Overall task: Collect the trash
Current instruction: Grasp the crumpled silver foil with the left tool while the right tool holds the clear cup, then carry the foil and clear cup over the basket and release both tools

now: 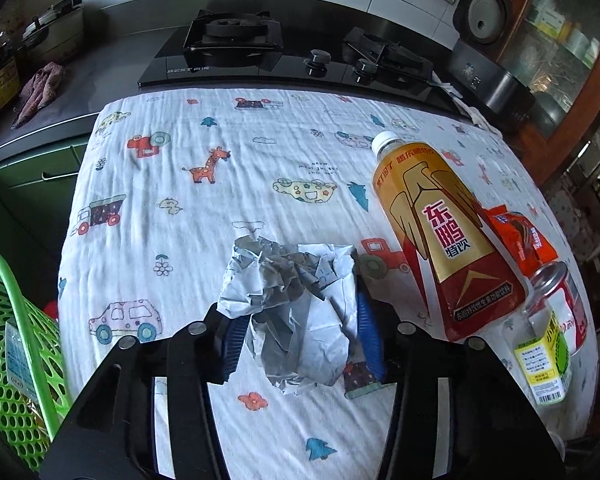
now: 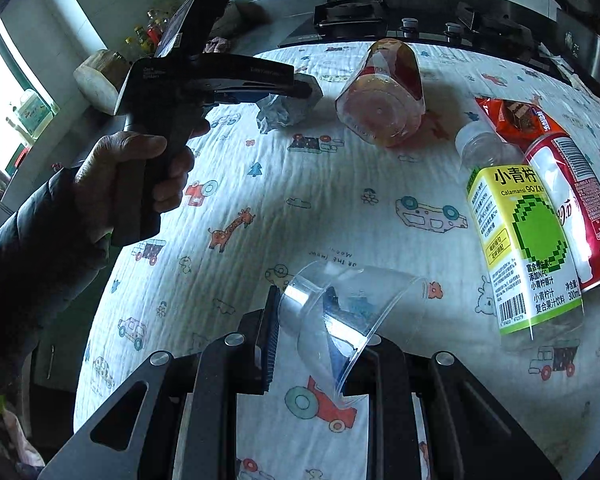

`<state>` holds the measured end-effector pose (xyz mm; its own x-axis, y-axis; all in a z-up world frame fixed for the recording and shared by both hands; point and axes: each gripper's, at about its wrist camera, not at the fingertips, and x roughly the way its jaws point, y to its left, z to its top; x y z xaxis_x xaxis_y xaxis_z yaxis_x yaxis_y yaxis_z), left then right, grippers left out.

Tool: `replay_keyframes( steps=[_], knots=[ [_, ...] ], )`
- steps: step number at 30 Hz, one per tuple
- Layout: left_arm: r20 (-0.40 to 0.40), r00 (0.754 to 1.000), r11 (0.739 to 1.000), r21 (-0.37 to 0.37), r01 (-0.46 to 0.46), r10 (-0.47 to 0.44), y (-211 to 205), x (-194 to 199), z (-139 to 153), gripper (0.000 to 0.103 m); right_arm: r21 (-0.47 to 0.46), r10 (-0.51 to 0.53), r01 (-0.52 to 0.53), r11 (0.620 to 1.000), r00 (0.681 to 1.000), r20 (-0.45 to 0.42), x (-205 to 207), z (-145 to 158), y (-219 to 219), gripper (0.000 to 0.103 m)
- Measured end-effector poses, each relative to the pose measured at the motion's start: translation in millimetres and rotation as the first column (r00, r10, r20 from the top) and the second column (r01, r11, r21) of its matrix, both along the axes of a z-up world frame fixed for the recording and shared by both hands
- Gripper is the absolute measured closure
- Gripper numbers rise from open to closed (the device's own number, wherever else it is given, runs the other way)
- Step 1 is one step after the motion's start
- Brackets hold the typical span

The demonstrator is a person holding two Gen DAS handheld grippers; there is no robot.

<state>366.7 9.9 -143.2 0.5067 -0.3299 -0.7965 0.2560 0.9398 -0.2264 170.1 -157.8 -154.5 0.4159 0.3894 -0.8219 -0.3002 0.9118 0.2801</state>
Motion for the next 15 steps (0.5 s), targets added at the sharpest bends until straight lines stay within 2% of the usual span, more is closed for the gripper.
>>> replay_keyframes(
  steps=[6, 15],
  knots=[
    [0.033, 0.999, 1.000, -0.006, -0.015, 0.015, 19.3, -17.9, 10.6, 0.065, -0.005, 0.038, -0.038, 0.999, 0.999, 0.018, 3.1, 6.1, 17.4, 0.081],
    [0.085, 0.994, 0.998, -0.018, -0.064, 0.066, 59.3, -55.0, 34.2, 0.067, 0.005, 0.103, -0.103, 0.995, 0.994, 0.042, 9.4, 15.9, 47.2, 0.081]
  ],
)
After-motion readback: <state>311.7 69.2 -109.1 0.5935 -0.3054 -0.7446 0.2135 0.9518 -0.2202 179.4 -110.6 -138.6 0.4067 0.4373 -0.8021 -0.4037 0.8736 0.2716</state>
